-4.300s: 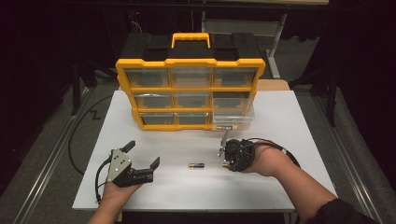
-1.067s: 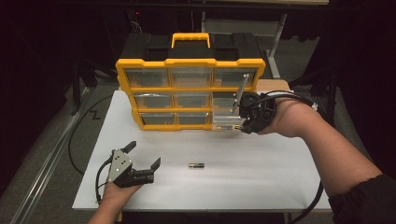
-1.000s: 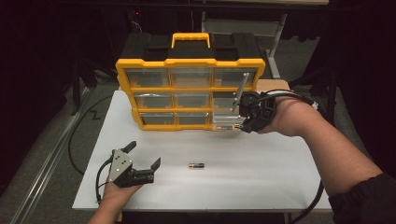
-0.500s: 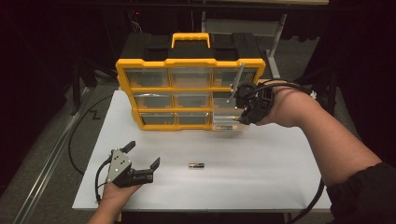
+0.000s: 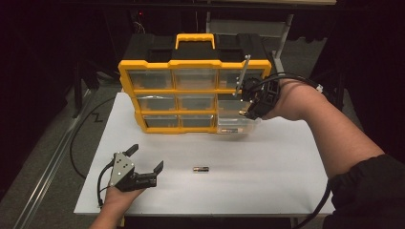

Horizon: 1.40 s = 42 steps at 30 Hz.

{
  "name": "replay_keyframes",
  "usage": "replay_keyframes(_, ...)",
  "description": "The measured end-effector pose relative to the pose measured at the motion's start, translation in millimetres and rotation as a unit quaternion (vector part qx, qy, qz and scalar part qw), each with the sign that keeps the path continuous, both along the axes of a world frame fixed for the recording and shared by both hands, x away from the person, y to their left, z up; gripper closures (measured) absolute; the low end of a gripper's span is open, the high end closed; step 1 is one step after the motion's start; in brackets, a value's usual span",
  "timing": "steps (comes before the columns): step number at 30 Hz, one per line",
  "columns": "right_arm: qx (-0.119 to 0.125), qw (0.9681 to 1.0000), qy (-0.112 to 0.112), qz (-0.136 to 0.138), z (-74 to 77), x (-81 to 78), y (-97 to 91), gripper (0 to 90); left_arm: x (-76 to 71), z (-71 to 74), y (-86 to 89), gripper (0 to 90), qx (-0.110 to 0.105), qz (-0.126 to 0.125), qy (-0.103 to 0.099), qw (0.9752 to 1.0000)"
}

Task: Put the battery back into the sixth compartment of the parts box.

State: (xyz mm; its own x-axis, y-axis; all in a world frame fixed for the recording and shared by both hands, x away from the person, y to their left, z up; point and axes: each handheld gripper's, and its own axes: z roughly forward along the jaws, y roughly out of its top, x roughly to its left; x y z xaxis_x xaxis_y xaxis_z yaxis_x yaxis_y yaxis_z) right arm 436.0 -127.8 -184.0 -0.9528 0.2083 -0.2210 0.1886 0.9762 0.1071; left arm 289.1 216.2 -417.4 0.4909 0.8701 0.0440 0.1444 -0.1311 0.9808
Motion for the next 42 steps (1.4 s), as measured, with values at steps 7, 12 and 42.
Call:
replay_keyframes(7,0.001,1.0000,-0.002,-0.003,-2.0,8.2,0.2,78.9,0.3,-0.2,-0.5,0.4,-0.001,0.001,0.000,1.0000)
replay_keyframes(12,-0.004,1.0000,-0.004,-0.007,-5.1,12.8,1.6,78.9,0.3,-0.1,-0.2,0.4,0.000,0.000,0.000,1.0000)
replay_keyframes(42,0.009,0.9996,0.000,-0.028,-1.1,8.4,-6.4,63.5,1.3,-0.6,-0.9,0.4,0.004,0.001,0.002,1.0000)
